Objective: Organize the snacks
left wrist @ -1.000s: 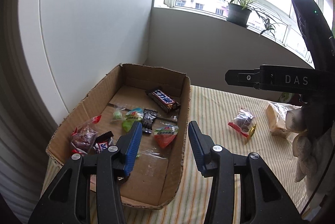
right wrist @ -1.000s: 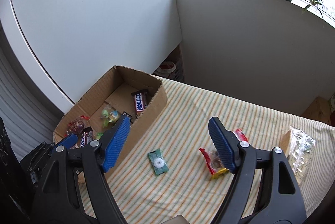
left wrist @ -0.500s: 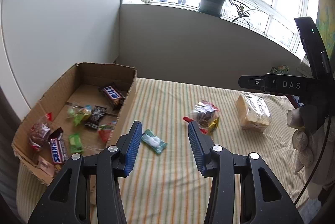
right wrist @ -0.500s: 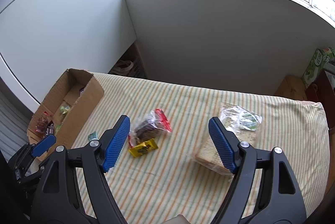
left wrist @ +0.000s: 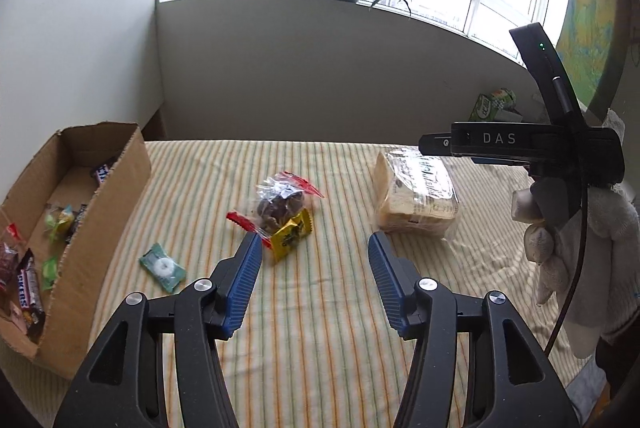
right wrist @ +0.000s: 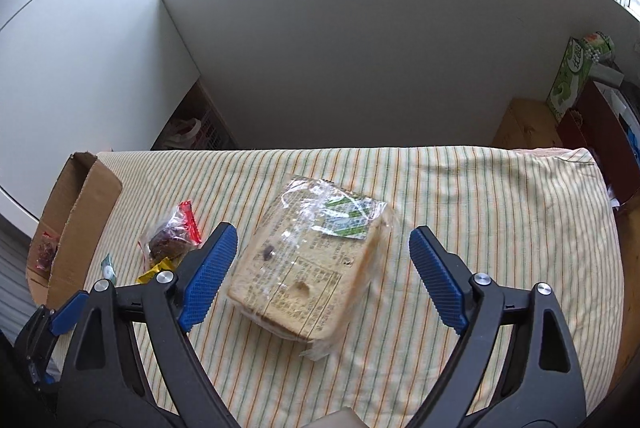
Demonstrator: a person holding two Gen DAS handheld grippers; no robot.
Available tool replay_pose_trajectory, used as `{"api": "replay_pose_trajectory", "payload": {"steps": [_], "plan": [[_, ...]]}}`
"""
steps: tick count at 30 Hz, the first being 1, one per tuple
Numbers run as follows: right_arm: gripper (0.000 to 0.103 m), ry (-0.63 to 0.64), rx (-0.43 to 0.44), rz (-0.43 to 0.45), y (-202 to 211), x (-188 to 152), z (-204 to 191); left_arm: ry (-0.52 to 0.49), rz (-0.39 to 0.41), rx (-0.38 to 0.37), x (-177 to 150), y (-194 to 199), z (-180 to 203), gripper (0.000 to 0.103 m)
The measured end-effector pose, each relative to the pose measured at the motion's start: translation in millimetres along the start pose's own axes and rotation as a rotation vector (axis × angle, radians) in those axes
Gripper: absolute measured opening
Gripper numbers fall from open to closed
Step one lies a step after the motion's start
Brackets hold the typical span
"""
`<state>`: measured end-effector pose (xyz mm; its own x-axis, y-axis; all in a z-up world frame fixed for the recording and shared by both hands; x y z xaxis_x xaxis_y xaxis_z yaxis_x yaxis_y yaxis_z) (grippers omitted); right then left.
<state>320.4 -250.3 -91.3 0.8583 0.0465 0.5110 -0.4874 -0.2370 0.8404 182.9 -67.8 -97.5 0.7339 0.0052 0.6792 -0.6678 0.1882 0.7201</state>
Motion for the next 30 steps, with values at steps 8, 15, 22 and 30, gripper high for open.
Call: {"api": "replay_pose_trajectory", "payload": {"steps": [8, 15, 22, 30], "plan": [[0.09, 0.006, 0.115, -0.06, -31.5, 37.0, 21.7, 0.009, -0.038, -0.034, 3.2, -15.8, 12.2, 0.055], [0.087, 0.046, 0.229, -0.163, -69.3, 45.6, 18.9, -0.037, -0.071, -0.045, 0.4, -27.0, 26.6, 0.055], [0.072, 0.065, 0.29, -0.217, -70.1, 24.2, 16.3, -0.032, -0.113, -0.075, -3.9, -36.3, 27.6, 0.055], [0.07, 0.101, 0.356, -0.275, -48.8, -20.9, -2.4, -0.016, -0.161, -0.141, -14.0, -40.6, 25.7, 0.055]]}}
Point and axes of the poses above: each gripper's, at about its wrist camera, not at the fingertips, and y roughly against the way its jaws point, z to its right, x to its top, the point moved 1 cm from there along -y, roughly the way its jaws point, and after that the axes turned 5 degrees about -z, right-handed, at the moved point
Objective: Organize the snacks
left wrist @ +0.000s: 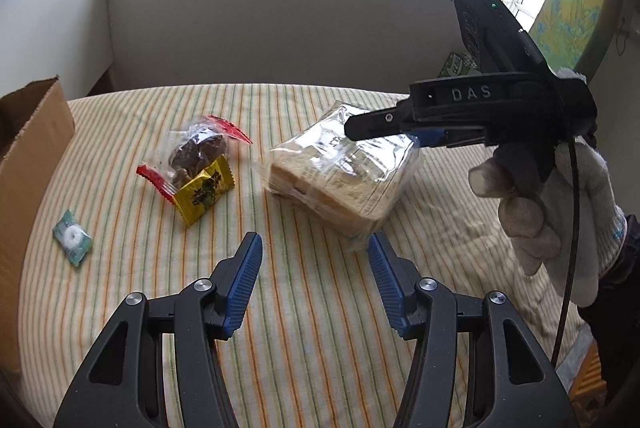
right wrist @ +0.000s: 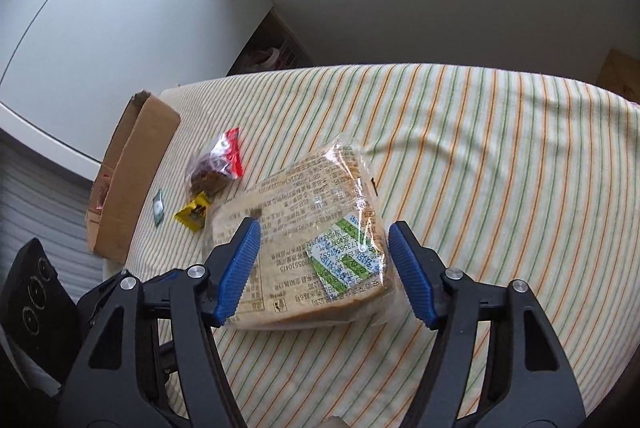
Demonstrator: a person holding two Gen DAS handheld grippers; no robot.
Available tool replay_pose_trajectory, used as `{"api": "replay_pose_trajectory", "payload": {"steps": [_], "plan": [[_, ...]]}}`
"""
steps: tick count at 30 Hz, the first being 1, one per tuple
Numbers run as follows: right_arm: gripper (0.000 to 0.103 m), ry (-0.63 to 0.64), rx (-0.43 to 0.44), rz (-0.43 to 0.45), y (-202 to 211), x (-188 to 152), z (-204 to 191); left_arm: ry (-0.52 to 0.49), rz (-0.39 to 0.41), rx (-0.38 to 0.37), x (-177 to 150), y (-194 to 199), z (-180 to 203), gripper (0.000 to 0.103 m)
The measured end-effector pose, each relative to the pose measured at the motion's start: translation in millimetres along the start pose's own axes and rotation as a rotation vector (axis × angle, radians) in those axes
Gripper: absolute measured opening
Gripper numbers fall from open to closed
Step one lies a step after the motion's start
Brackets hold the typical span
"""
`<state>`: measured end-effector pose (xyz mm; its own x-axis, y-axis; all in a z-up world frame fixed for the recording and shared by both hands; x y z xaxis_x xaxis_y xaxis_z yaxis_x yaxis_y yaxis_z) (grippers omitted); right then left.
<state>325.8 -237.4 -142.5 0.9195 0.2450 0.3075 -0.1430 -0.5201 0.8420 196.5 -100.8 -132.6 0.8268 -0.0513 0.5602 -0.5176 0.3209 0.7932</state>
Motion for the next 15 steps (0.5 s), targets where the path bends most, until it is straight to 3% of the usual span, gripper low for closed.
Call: {"api": "replay_pose_trajectory", "payload": {"steps": [9, 15], "plan": [[0.07, 0.031, 0.039, -0.037, -11.0, -19.6, -26.4, 0.073, -0.031, -0.041, 4.2, -10.2, -21.3, 0.055], [0.064, 0.044, -0.003, -0.017, -11.5, -23.6, -34.6, 0.059, -0.032, -0.052, 4.0, -14.9, -20.7, 0.052]]}}
Point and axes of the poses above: each gripper's, at about its wrist camera, not at the fingertips, and y roughly against the way its jaws point, z to its right, x to its top, the point moved 1 cm from there along -y, roughly the way its jaws point, and after that the axes turned 5 degrees about -z, right-handed, at the moved point
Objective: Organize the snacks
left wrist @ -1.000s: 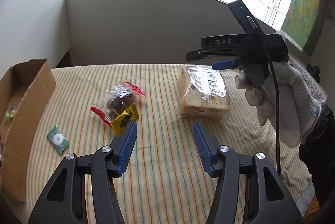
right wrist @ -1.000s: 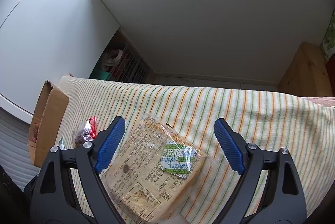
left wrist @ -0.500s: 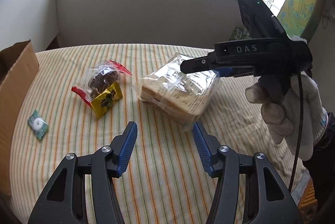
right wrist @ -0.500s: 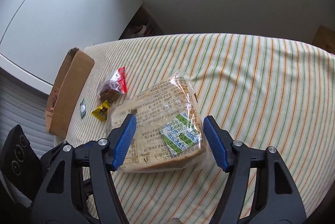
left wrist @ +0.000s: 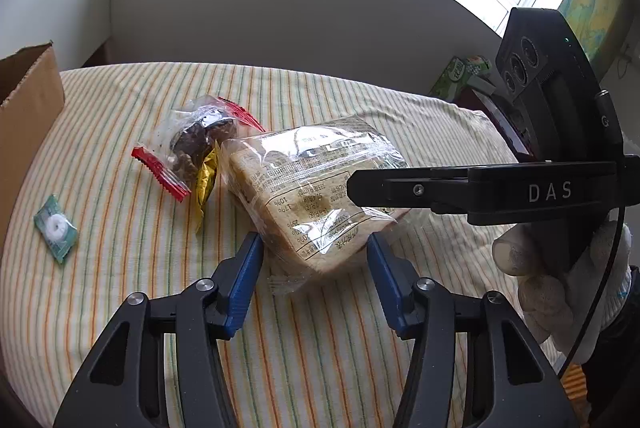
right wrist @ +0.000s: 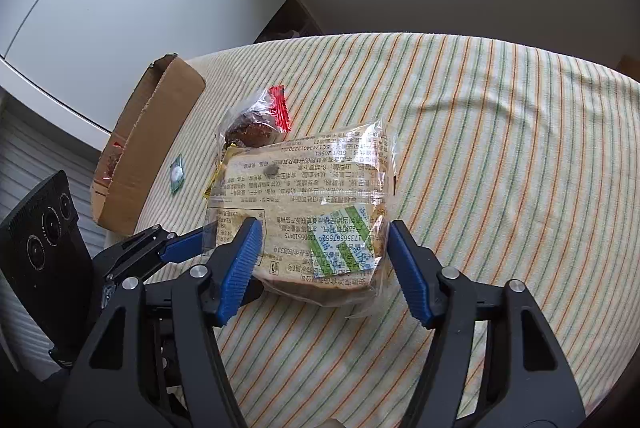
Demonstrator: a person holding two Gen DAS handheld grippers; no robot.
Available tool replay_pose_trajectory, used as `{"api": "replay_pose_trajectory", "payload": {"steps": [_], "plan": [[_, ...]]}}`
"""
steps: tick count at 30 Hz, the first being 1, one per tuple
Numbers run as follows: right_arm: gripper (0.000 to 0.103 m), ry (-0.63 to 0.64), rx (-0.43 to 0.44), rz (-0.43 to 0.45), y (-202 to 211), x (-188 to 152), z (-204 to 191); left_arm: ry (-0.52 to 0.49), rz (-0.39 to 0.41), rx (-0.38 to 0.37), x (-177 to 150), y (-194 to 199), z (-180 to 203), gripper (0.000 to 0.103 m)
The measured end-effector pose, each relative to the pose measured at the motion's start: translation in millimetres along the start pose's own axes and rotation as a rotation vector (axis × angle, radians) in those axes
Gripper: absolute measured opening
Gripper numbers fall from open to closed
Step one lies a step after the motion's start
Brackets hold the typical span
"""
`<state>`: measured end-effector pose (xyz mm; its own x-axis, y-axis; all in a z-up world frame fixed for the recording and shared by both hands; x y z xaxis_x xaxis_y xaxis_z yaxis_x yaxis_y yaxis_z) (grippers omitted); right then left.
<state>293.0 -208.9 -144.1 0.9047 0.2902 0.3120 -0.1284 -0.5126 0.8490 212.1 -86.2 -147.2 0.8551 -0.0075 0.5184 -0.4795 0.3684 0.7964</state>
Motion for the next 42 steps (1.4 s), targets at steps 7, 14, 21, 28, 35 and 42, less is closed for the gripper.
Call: {"api": "replay_pose_trajectory", "payload": {"steps": [7, 14, 21, 28, 35, 42], "plan": [[0.061, 0.022, -0.045, 0.027, 4.9, -4.5, -13.0, -0.042, 0.031, 0.031, -3.0, 13.2, 5.2, 0.049], [0.061, 0.059, -0.049, 0.071, 21.6, -1.9, -35.1, -0.067, 0.098, 0.058, -3.3, 36.4, 4.5, 0.048], [0.061, 0.13, -0.069, 0.103, 32.3, 9.0, -78.0, -0.053, 0.181, 0.059, -1.0, 72.0, -12.5, 0.048], [0.061, 0.214, -0.074, 0.119, 24.7, 22.8, -131.1, -0.016, 0.25, 0.076, -5.1, 106.8, -45.9, 0.048], [0.061, 0.302, -0.064, 0.102, 5.9, 41.3, -192.3, 0.078, 0.317, 0.082, -9.5, 140.7, -92.8, 0.048], [0.061, 0.372, -0.054, 0.08, -25.6, 51.1, -247.1, 0.131, 0.355, 0.122, -24.1, 166.6, -138.4, 0.048]]}}
Point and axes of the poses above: each gripper's, at about its wrist camera, not at the fingertips, and y roughly against the way its jaws point, z to its right, x to its top, the point moved 1 cm from there along -y, roughly the way its jaws point, and after that the axes turned 5 degrees about -z, right-handed, at the moved point
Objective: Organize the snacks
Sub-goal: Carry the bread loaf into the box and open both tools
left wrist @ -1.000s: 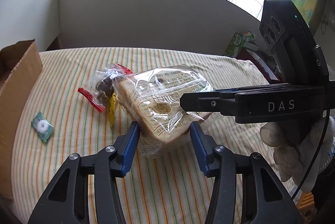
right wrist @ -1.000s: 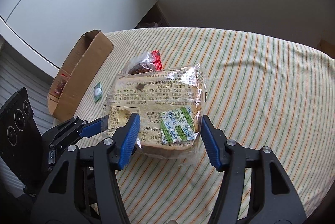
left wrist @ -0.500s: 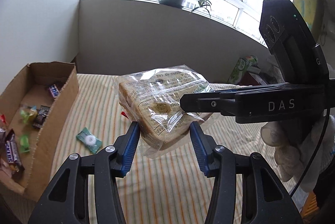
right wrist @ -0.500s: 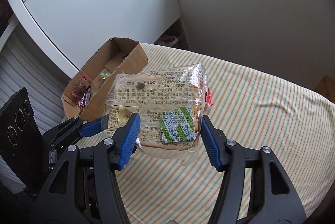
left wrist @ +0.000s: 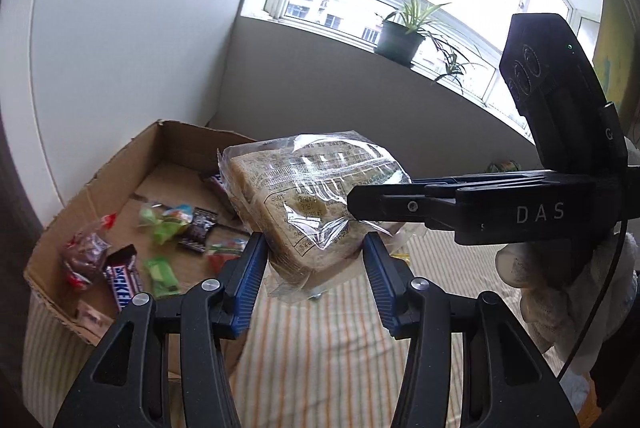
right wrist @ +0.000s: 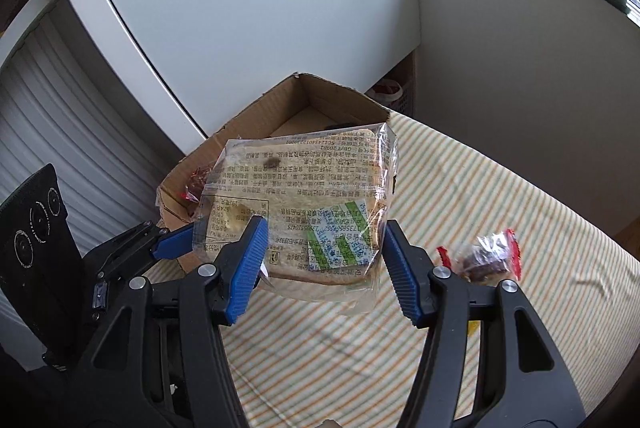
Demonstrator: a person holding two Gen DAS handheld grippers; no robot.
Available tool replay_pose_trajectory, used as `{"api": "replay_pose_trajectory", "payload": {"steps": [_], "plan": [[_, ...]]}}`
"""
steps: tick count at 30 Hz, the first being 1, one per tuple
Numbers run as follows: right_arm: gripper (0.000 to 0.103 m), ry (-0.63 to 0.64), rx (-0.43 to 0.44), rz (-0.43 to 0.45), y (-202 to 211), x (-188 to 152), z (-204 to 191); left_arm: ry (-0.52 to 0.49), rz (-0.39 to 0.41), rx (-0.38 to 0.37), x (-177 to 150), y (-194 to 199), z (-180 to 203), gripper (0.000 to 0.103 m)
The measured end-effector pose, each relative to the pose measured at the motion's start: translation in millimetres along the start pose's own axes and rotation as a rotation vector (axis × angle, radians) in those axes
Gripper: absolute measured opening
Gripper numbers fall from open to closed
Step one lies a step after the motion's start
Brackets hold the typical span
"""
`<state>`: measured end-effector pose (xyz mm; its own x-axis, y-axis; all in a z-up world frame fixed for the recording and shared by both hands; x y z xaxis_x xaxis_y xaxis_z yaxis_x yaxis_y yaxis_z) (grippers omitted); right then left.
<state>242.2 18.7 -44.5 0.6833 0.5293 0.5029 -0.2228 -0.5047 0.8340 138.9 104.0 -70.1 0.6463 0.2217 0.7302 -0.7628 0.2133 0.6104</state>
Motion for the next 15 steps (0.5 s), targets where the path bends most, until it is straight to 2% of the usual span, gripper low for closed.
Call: {"api": "replay_pose_trajectory", "payload": {"steps": [8, 15], "plan": [[0.061, 0.063, 0.032, -0.006, -31.7, 24.0, -39.5, 0.066, 0.042, 0.059, -0.5, 23.6, -49.4, 0.048], [0.061, 0.078, 0.054, -0.01, -50.9, 29.8, -47.5, 0.092, 0.047, 0.092, 1.0, 25.6, -68.7, 0.048]]}}
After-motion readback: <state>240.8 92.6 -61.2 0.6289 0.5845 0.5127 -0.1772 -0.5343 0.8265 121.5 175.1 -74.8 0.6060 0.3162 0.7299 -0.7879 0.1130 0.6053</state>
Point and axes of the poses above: each gripper's, at about its wrist camera, not at the fingertips, and y roughly against the way its jaws point, z to its right, x to its top, the point moved 1 cm from there along -y, roughly the way its jaws point, and after that the axes turned 5 degrees about -z, right-handed, at the moved point
